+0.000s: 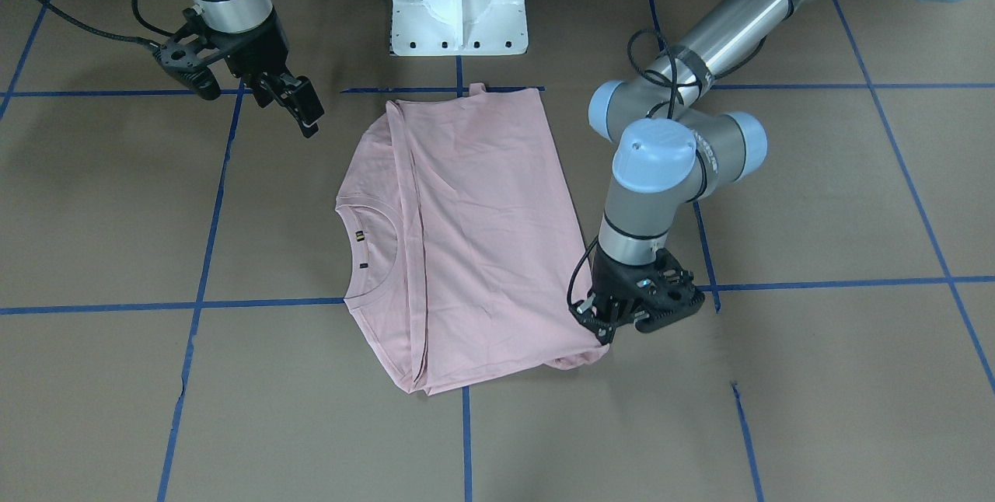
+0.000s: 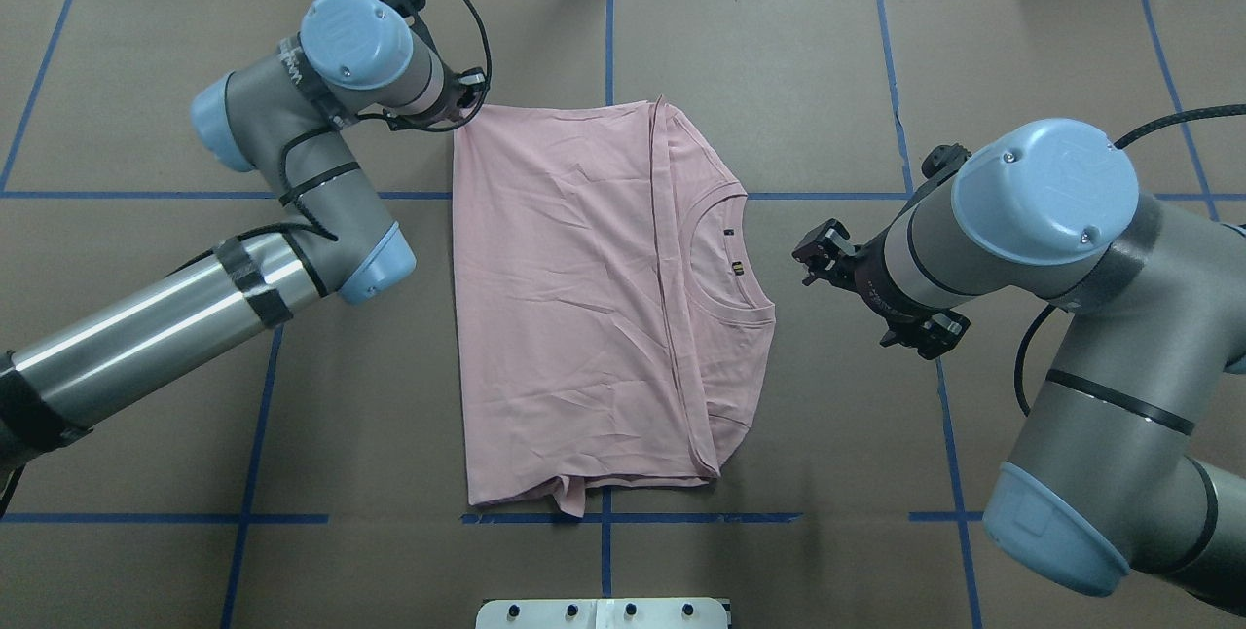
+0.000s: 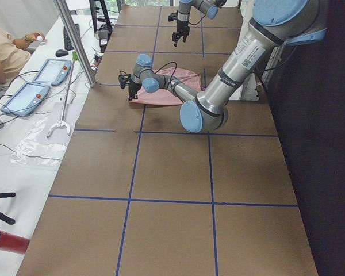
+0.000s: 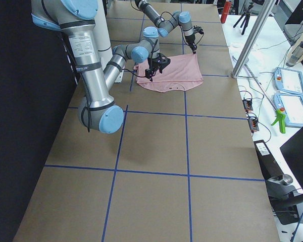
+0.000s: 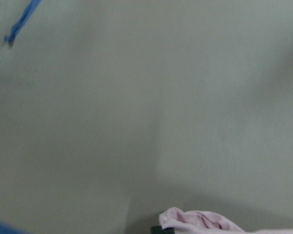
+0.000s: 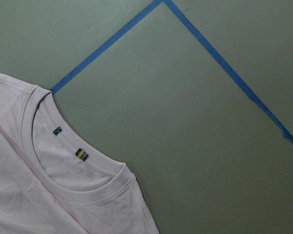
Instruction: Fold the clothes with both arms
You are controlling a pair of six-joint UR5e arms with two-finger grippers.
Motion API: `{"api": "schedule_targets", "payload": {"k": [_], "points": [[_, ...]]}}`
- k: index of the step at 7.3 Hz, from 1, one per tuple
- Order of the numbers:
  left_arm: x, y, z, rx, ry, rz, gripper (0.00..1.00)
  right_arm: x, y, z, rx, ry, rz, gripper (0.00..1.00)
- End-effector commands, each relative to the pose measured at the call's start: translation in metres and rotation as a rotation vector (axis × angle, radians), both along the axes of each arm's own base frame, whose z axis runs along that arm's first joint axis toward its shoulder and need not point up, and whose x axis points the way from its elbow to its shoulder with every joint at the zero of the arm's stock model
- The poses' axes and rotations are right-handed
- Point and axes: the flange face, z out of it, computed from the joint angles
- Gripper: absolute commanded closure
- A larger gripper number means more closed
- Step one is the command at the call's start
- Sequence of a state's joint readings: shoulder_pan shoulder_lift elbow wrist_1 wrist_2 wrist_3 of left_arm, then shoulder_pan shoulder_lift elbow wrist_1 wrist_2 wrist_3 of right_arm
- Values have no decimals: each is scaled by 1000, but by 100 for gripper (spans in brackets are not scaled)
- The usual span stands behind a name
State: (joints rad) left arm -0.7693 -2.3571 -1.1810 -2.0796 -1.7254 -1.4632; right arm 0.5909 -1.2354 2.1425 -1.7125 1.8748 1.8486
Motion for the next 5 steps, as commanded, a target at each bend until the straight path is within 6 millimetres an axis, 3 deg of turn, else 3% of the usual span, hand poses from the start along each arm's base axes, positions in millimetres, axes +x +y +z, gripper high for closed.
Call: {"api": "schedule_targets", "payload": {"k": [1, 2, 3, 4, 5], "points": [[-2, -11, -2, 26, 24, -12, 75, -24, 7, -23, 22, -31, -36, 0], [-21, 8, 2, 46, 49, -7, 71, -47, 24, -36, 57, -35, -60, 0], [-51, 41, 3, 81, 89, -3, 71, -86, 50, -35, 85, -2, -63, 0], [-63, 60, -1, 93, 111, 2, 69, -119, 69, -35, 88, 12, -45, 0], [-60, 62, 0, 91, 111, 6, 68, -144, 81, -25, 78, 16, -45, 0]]}}
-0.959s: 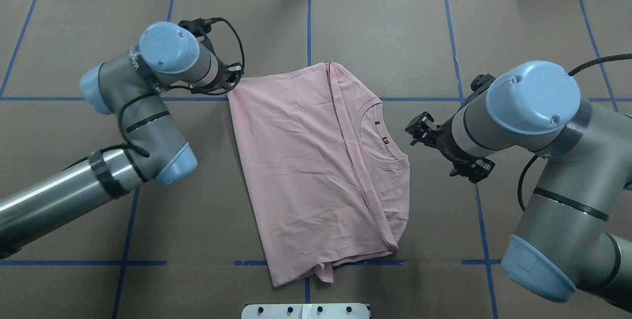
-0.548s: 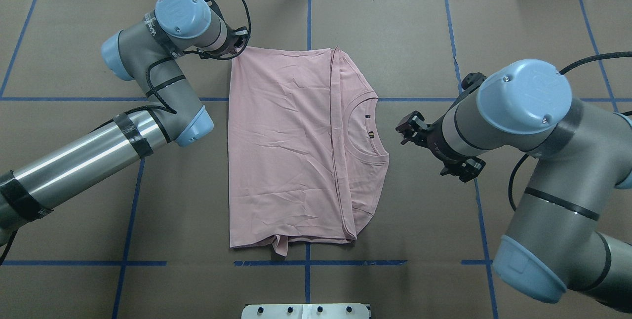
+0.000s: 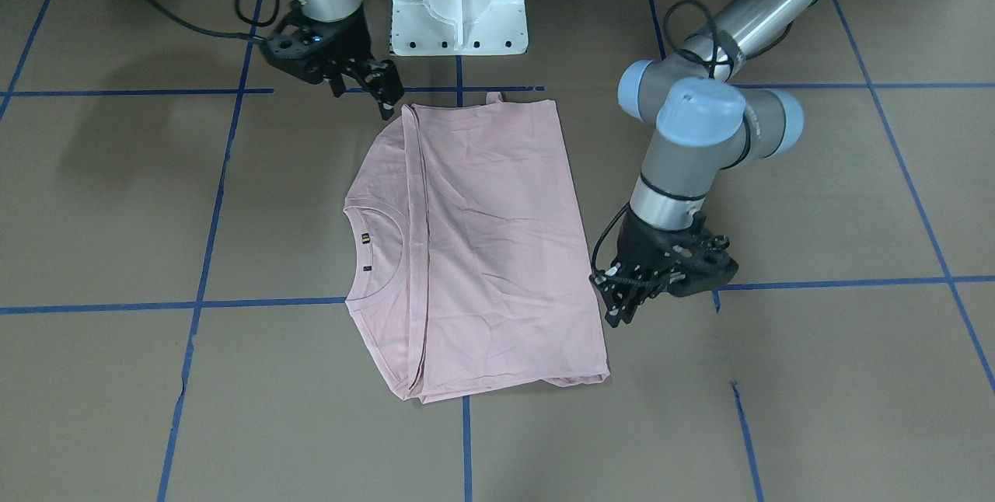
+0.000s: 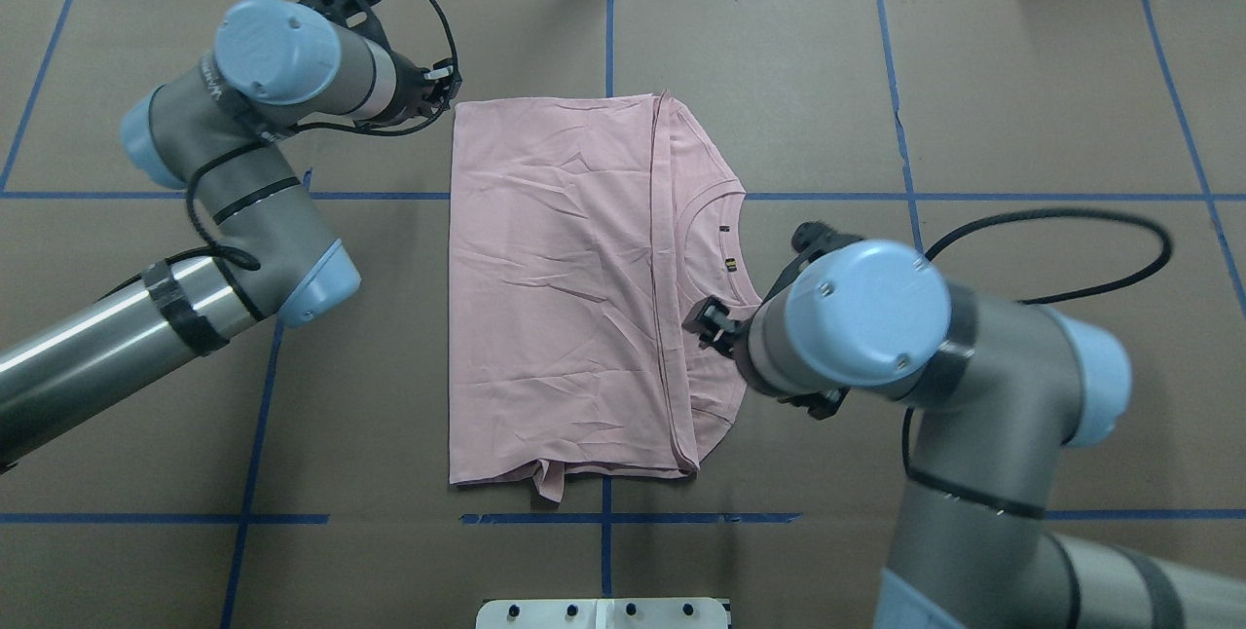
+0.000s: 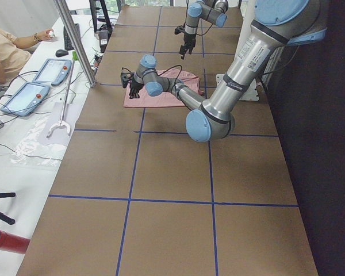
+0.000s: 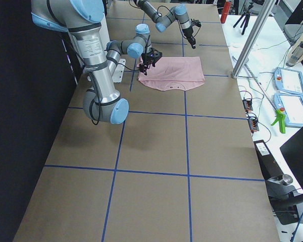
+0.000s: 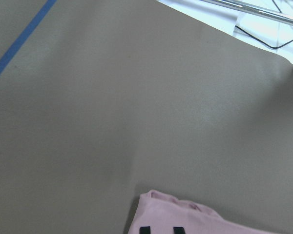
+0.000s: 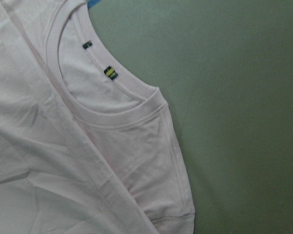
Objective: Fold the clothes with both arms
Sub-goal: 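Move the right gripper to the shirt's near corner closest to it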
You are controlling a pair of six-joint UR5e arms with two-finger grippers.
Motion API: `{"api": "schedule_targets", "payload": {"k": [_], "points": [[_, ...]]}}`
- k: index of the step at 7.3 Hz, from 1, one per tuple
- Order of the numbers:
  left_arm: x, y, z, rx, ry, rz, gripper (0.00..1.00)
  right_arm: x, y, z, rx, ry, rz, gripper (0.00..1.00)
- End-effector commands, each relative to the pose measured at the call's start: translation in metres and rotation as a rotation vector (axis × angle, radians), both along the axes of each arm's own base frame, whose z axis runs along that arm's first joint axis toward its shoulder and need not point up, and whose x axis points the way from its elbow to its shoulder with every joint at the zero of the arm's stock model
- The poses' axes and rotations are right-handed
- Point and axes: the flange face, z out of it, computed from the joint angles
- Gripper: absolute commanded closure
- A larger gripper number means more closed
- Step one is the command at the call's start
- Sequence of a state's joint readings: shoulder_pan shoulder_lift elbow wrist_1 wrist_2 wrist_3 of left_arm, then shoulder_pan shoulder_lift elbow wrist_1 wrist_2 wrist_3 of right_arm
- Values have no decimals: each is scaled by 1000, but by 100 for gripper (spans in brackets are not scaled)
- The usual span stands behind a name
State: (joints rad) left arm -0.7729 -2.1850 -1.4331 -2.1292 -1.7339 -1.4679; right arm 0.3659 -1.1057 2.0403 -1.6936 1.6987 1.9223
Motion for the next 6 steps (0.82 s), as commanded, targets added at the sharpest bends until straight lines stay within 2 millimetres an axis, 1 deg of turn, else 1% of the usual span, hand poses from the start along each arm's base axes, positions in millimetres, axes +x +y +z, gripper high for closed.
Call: {"api": "schedule_targets", "payload": {"k": [1, 3, 4, 5, 6], "points": [[-6, 12, 0, 5, 14, 4, 68, -51, 24, 17, -17, -1, 12, 1], [-7, 13, 4, 4, 9, 5, 67, -61, 25, 25, -21, 3, 7, 4], [-7, 13, 4, 3, 11, 4, 67, -72, 25, 38, -31, 32, 5, 6], [-3, 15, 4, 2, 10, 8, 67, -75, 29, 42, -37, 39, -2, 9], [-3, 16, 4, 2, 10, 10, 67, -80, 35, 44, -38, 47, -12, 18]]}}
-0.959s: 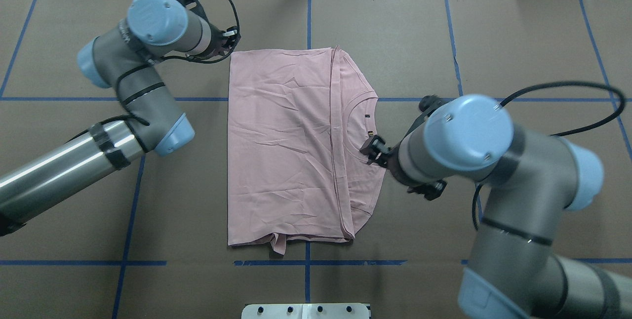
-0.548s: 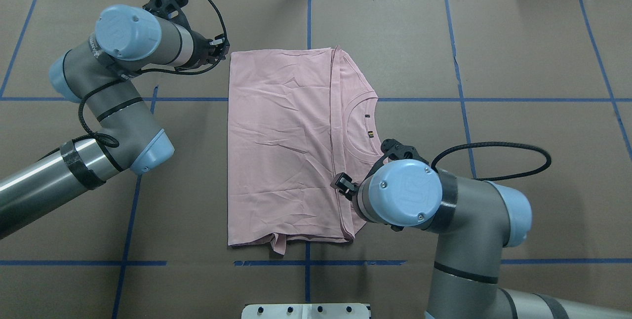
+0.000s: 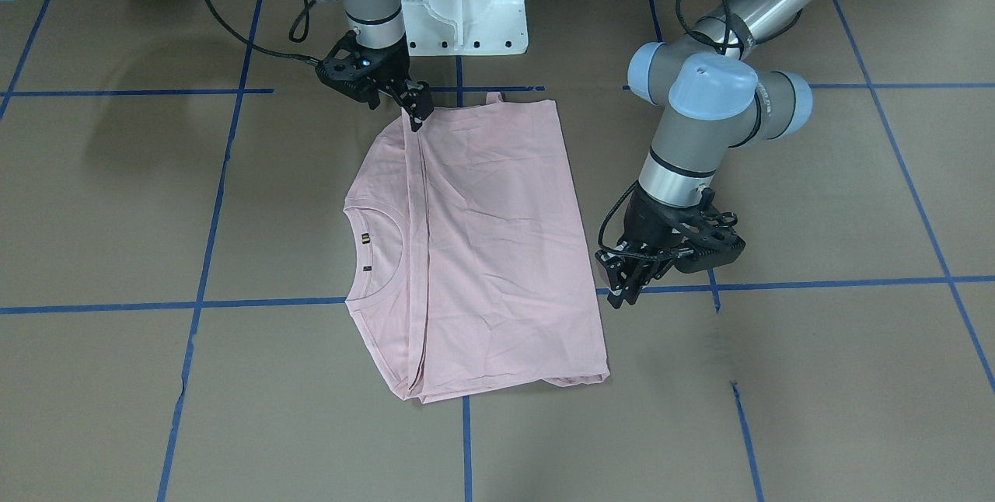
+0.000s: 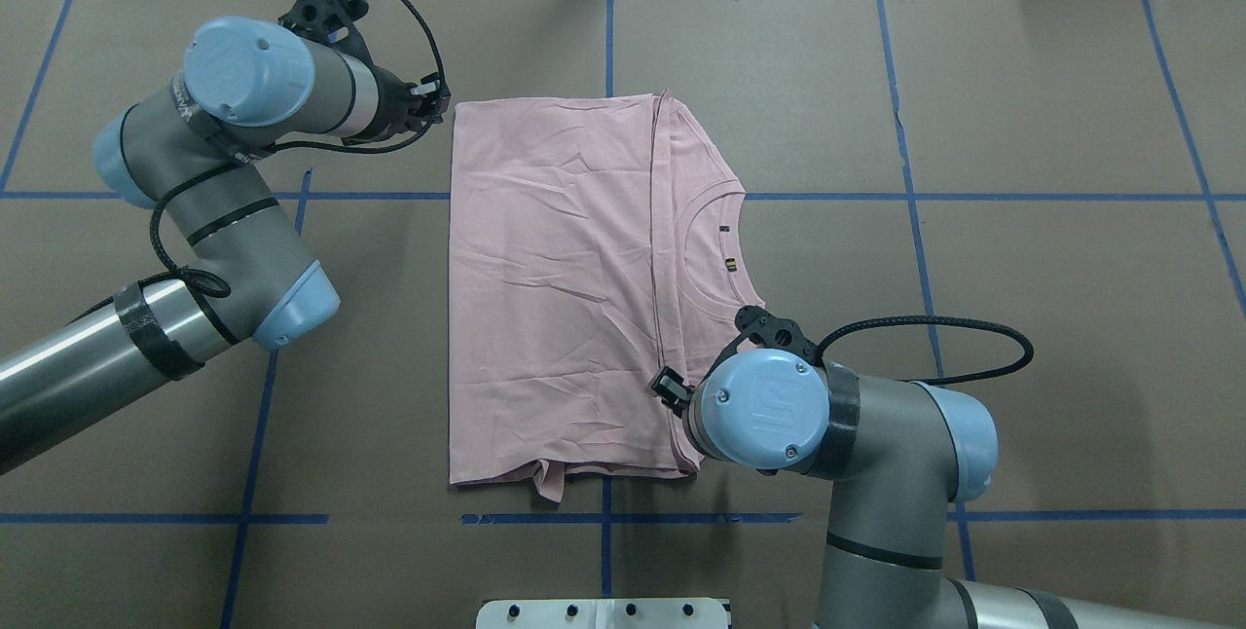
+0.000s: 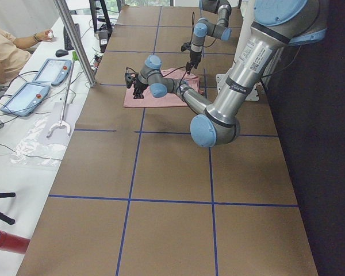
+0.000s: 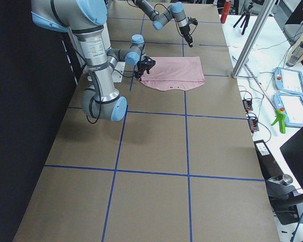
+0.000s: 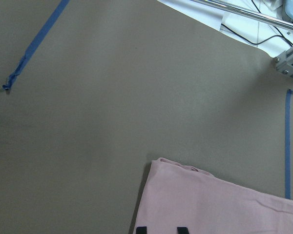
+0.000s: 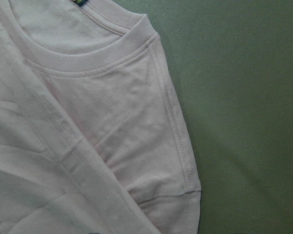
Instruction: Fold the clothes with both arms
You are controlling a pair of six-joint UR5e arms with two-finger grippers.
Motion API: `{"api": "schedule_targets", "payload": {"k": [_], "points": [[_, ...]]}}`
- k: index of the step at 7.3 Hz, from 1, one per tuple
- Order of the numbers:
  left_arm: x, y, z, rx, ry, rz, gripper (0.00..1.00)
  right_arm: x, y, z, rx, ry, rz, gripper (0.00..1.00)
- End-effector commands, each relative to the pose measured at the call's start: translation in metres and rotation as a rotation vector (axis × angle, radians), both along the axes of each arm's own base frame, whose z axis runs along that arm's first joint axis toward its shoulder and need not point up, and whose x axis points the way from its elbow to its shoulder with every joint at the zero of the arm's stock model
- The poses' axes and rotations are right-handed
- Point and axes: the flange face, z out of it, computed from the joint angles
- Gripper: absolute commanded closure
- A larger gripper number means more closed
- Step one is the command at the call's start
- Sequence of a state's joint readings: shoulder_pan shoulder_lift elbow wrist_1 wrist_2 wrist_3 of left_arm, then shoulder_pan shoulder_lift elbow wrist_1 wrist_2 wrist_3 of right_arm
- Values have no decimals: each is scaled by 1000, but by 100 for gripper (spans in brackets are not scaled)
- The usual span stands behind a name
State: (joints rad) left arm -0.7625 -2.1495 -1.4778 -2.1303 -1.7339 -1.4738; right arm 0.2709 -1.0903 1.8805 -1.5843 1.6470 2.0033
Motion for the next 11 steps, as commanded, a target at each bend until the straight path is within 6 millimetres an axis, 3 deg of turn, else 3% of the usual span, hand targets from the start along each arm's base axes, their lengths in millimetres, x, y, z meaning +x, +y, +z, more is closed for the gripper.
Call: {"api": "schedule_targets", "payload": {"k": [1, 9, 11], "points": [[2, 1, 0, 0, 1, 3, 67, -11, 8, 10, -6, 22, -18, 19], [4, 3, 2, -1, -1, 6, 67, -25, 25, 13, 8, 37, -69, 34], [3, 4, 4, -2, -2, 6, 67, -26, 28, 14, 23, 40, -90, 44]]}}
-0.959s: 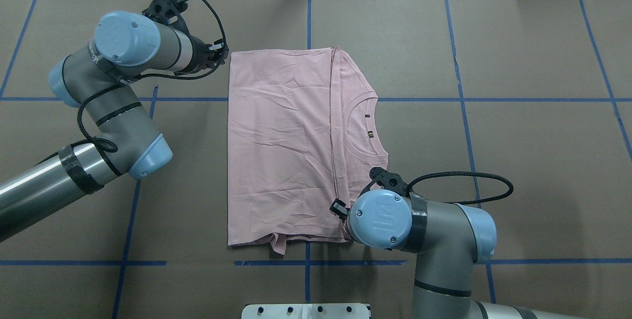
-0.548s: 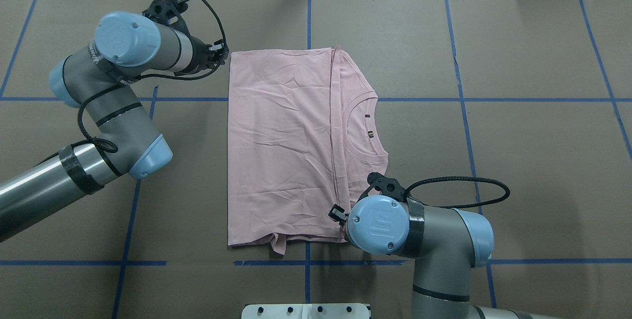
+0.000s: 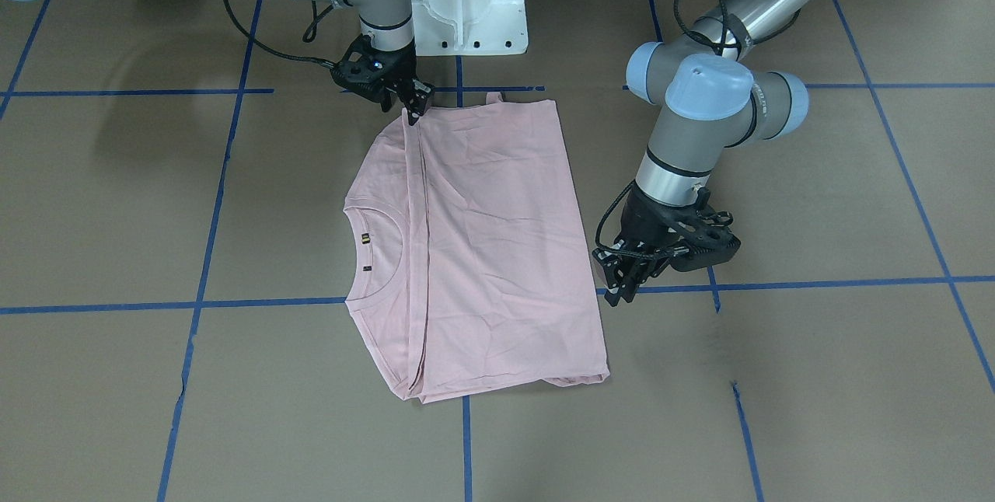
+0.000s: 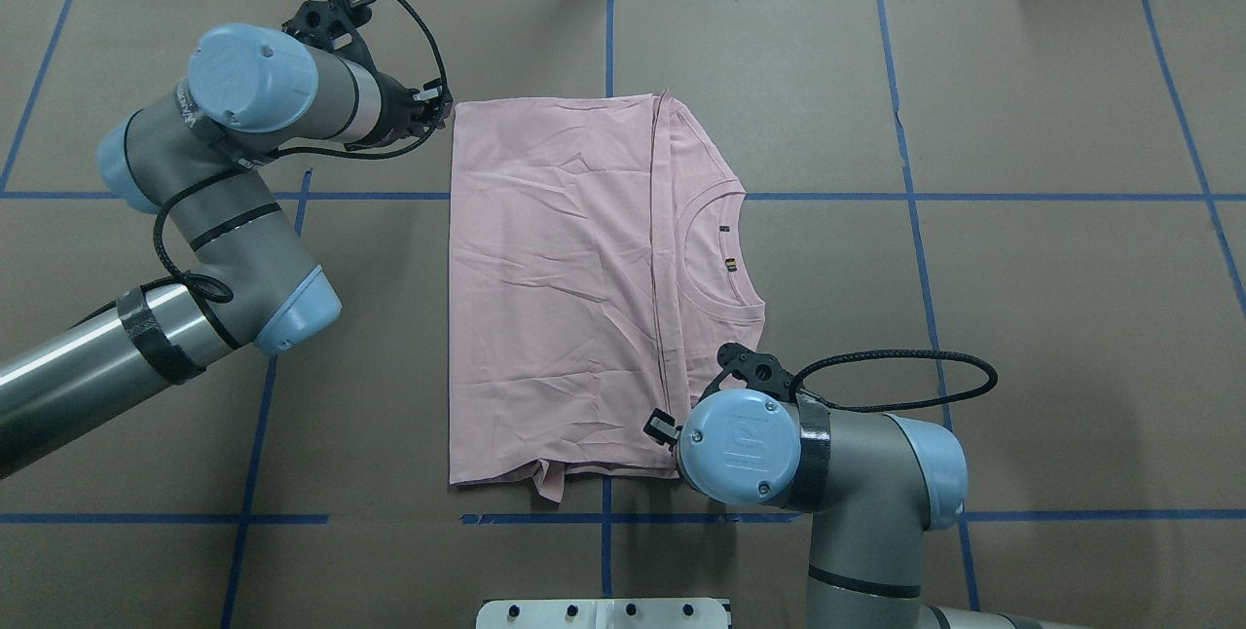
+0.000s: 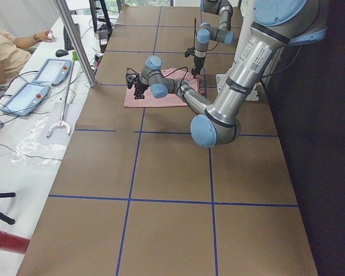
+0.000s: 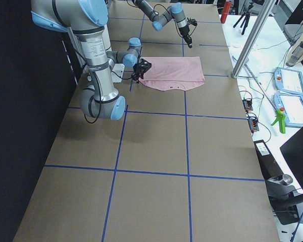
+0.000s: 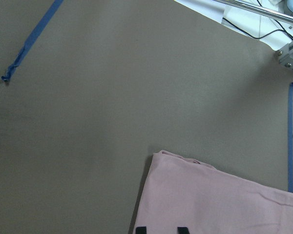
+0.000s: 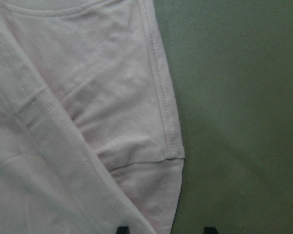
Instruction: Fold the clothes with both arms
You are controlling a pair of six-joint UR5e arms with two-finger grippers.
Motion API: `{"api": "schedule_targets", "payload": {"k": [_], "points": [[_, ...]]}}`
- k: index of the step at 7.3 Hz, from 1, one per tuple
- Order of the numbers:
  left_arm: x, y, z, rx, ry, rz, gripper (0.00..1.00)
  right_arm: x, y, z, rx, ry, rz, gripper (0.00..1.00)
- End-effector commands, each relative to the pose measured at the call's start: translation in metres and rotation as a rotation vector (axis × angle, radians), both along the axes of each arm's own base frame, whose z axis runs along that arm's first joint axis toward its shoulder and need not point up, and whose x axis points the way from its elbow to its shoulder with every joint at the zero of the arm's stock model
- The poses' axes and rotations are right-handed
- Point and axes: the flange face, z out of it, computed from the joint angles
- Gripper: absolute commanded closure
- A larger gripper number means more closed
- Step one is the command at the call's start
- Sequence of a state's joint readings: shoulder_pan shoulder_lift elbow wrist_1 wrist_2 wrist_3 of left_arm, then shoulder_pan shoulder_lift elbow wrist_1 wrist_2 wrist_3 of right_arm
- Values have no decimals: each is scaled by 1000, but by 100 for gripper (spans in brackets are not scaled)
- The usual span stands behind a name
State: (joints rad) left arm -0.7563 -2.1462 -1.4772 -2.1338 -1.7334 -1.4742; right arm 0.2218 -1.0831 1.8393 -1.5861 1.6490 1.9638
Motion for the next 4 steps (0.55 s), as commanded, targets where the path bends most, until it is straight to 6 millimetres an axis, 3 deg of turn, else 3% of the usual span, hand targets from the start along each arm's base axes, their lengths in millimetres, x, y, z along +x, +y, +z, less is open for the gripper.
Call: {"api": "schedule_targets", "payload": {"k": [1, 4], "points": [[-1, 1, 3, -2, -2, 0, 67, -1, 3, 1, 6, 2, -12, 45], [-1, 1, 3, -3, -3, 0, 67, -3, 3, -3, 31, -3, -45, 45]]}}
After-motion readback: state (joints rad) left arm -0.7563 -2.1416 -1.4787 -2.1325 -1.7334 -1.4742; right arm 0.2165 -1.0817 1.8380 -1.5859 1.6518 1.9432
